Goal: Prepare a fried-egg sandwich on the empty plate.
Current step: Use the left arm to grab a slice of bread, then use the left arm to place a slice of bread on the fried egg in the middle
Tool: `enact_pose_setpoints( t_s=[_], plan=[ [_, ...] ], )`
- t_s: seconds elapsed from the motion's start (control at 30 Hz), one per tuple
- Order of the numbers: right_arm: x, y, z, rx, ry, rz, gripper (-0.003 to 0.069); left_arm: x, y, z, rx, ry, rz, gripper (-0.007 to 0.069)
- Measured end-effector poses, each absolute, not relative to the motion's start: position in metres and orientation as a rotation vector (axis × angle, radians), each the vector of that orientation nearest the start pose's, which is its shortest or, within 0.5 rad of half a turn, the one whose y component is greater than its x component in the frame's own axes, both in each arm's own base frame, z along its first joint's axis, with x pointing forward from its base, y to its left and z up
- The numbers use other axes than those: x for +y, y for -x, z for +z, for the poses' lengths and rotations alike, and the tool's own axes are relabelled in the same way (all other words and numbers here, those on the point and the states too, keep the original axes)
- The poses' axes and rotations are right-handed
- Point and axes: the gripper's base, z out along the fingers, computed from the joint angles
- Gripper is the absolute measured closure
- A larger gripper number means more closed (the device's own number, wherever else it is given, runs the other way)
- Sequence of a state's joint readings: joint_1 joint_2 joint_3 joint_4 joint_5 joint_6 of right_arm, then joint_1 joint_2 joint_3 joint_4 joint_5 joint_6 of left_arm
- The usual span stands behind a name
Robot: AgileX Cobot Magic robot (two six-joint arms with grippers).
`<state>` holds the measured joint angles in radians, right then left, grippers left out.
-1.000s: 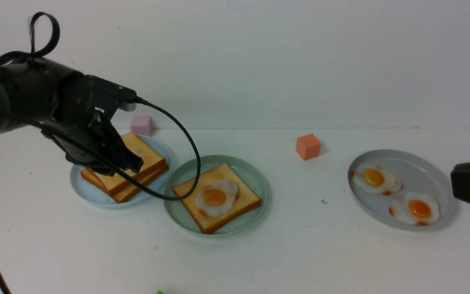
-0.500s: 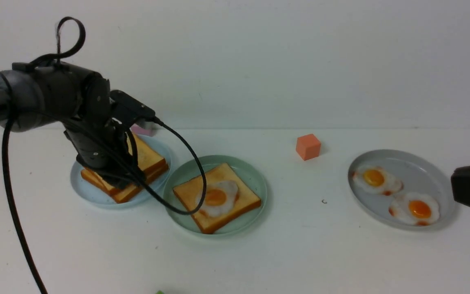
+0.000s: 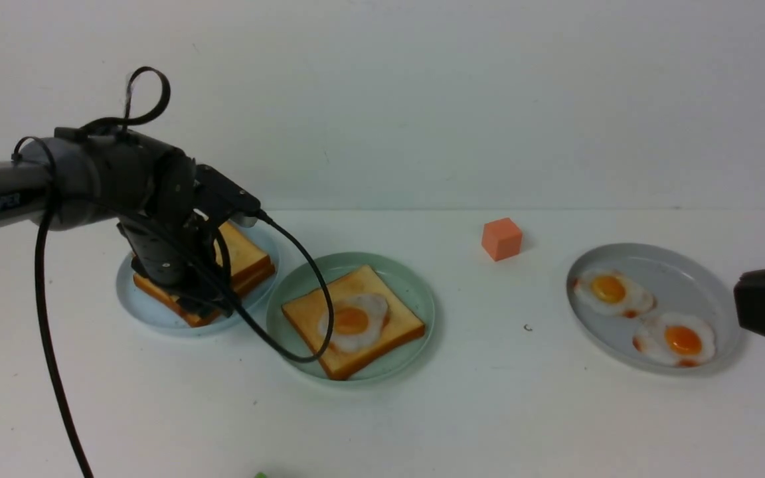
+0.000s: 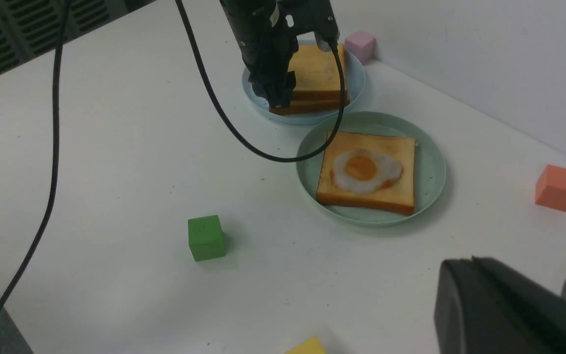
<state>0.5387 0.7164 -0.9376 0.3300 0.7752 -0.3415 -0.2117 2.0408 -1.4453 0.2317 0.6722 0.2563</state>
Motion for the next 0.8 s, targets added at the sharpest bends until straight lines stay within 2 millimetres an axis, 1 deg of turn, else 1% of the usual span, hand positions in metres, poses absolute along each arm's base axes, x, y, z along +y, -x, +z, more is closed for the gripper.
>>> enact_pose_setpoints(
  t_s=[0.03, 0.13, 0.2, 0.23, 0.27, 0.3, 0.4, 0.47, 0.53, 0.6, 0.63, 0.67, 0.7, 0.73, 0.77, 0.8],
  plan=[
    [0.082, -0.097, 0.397, 1.879, 0.779, 0.507, 0.0627, -0.077, -0.421, 0.172, 2.613, -0.839, 0.26, 0.0271],
    [0.082, -0.097, 0.397, 1.879, 0.779, 0.507, 0.0627, -0.077, -0.423, 0.169, 2.608, -0.854, 0.277, 0.0367],
    [0.082, -0.097, 0.397, 1.879, 0.779, 0.507, 0.0627, -0.077, -0.423, 0.169, 2.606, -0.856, 0.28, 0.0415],
    [0.082, -0.096, 0.397, 1.88, 0.78, 0.507, 0.0627, -0.076, -0.423, 0.169, 2.604, -0.859, 0.284, 0.0456],
    [0.082, -0.096, 0.397, 1.88, 0.78, 0.507, 0.0627, -0.076, -0.423, 0.169, 2.603, -0.86, 0.285, 0.0468],
    [0.082, -0.096, 0.397, 1.883, 0.782, 0.507, 0.0627, -0.077, -0.424, 0.169, 2.601, -0.862, 0.286, 0.0498],
    [0.082, -0.096, 0.396, 1.885, 0.783, 0.507, 0.0624, -0.076, -0.424, 0.169, 2.593, -0.87, 0.296, 0.0529],
    [0.082, -0.096, 0.396, 1.885, 0.783, 0.507, 0.0624, -0.076, -0.424, 0.169, 2.591, -0.874, 0.3, 0.053],
    [0.082, -0.096, 0.396, 1.885, 0.783, 0.507, 0.0624, -0.077, -0.423, 0.175, 2.577, -0.873, 0.304, 0.0532],
    [0.082, -0.096, 0.396, 1.884, 0.783, 0.506, 0.0624, -0.076, -0.421, 0.186, 2.562, -0.858, 0.3, 0.0547],
    [0.082, -0.096, 0.396, 1.884, 0.783, 0.506, 0.0623, -0.076, -0.42, 0.187, 2.562, -0.856, 0.299, 0.055],
    [0.081, -0.096, 0.396, 1.884, 0.784, 0.5, 0.0621, -0.076, -0.416, 0.203, 2.543, -0.821, 0.278, 0.0569],
    [0.081, -0.097, 0.396, 1.884, 0.785, 0.499, 0.062, -0.077, -0.415, 0.206, 2.539, -0.815, 0.273, 0.0571],
    [0.081, -0.097, 0.396, 1.884, 0.787, 0.489, 0.062, -0.077, -0.41, 0.223, 2.518, -0.772, 0.238, 0.0573],
    [0.081, -0.097, 0.396, 1.883, 0.789, 0.48, 0.062, -0.078, -0.408, 0.228, 2.511, -0.759, 0.226, 0.0573],
    [0.08, -0.098, 0.396, 1.882, 0.794, 0.462, 0.0619, -0.081, -0.4, 0.249, 2.483, -0.716, 0.174, 0.0573]
  ],
)
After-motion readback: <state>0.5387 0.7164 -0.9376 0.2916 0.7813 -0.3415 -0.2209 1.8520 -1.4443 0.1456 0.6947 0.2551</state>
